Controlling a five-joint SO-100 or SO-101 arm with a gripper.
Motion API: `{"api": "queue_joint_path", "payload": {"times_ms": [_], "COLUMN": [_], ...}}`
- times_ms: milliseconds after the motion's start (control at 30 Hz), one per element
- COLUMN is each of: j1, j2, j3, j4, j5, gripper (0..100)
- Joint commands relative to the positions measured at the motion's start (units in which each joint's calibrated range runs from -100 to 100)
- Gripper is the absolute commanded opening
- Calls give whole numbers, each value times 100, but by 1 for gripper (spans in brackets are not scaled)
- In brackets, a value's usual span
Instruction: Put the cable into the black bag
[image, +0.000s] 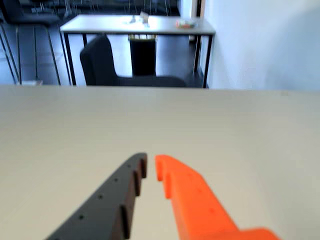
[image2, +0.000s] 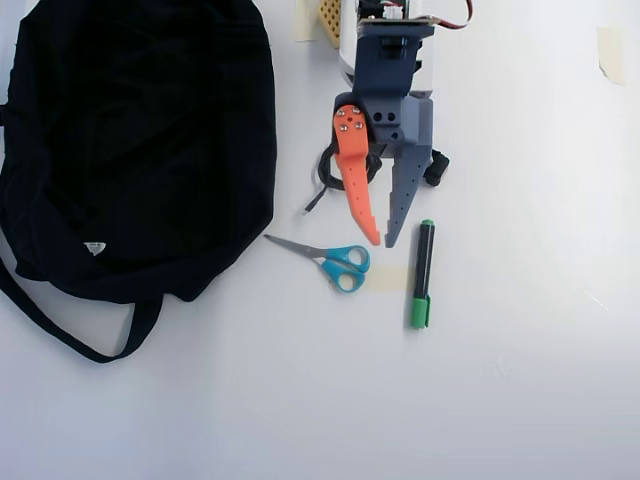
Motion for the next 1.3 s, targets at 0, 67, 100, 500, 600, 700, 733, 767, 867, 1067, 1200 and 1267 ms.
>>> {"api": "queue_joint_path", "payload": {"times_ms": [0, 67, 100, 500, 600, 700, 733, 767, 867, 1067, 1200, 1267], "j1": [7, 7, 7, 82, 82, 126, 149, 156, 194, 261, 224, 216], "j2": [13, -12, -53, -45, -70, -70, -78, -95, -120, -211, -277, -369], "j3": [-553, -526, -481, -463, -463, -463, -445, -400, -139, -157, -283, -292], "j4": [447, 456, 456, 438, 438, 456, 464, 473, 473, 1481, 2617, 3014], "j5": [39, 39, 39, 39, 39, 39, 39, 39, 49, 537, 1066, 1072], "gripper": [2, 2, 2, 2, 2, 2, 2, 2, 3, 3, 2, 2]}}
